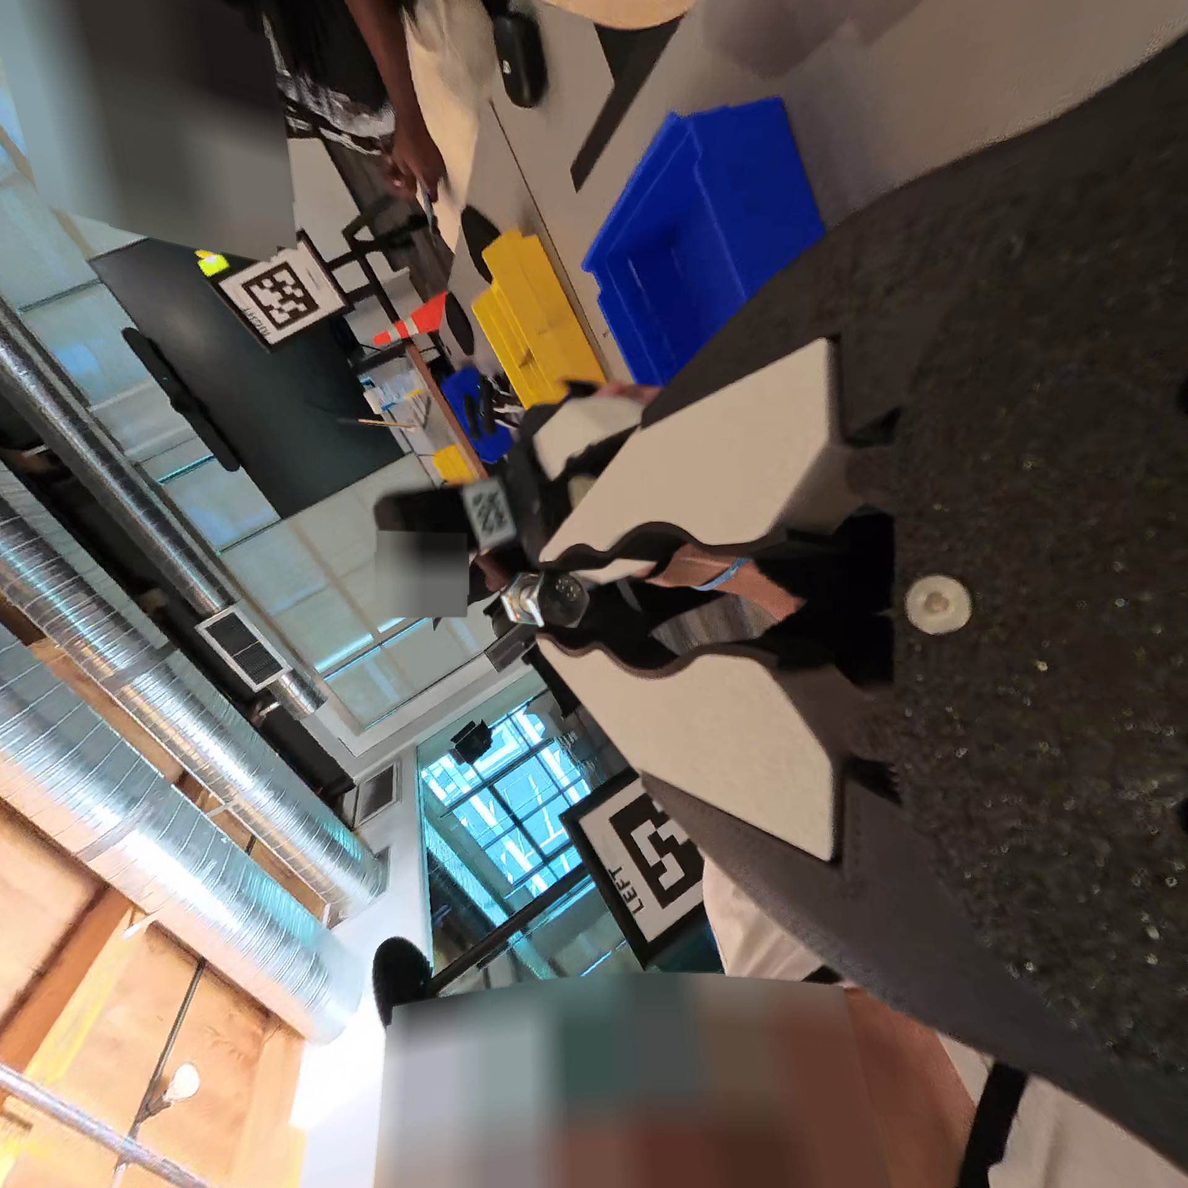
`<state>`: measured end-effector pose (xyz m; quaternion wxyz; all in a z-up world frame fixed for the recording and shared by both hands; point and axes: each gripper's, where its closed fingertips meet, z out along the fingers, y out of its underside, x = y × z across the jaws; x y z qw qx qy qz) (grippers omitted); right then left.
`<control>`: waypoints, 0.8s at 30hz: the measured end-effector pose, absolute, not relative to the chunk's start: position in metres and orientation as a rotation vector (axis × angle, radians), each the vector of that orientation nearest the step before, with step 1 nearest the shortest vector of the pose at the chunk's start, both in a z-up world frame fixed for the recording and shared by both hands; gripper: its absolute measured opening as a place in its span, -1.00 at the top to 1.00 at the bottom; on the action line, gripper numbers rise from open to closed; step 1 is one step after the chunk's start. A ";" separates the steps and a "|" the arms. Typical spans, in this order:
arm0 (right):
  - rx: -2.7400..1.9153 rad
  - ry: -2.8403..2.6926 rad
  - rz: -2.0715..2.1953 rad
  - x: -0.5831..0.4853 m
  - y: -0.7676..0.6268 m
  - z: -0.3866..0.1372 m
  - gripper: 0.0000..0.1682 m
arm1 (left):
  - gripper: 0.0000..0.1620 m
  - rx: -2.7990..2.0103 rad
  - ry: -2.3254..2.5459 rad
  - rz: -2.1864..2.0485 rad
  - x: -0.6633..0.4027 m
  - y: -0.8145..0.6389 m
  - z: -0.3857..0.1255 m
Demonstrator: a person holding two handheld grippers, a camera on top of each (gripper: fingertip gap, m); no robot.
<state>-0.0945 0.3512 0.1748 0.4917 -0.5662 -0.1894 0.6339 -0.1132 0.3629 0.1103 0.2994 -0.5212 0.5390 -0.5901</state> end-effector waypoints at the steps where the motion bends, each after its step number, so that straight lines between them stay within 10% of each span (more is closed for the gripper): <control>1: -1.397 -0.451 1.546 -0.095 0.354 0.171 0.80 | 0.50 -1.296 1.429 -1.429 -0.115 0.363 0.122; 24: -1.539 -0.568 1.603 -0.141 0.349 0.150 0.81 | 0.72 -0.910 1.438 -0.864 -0.143 0.347 0.151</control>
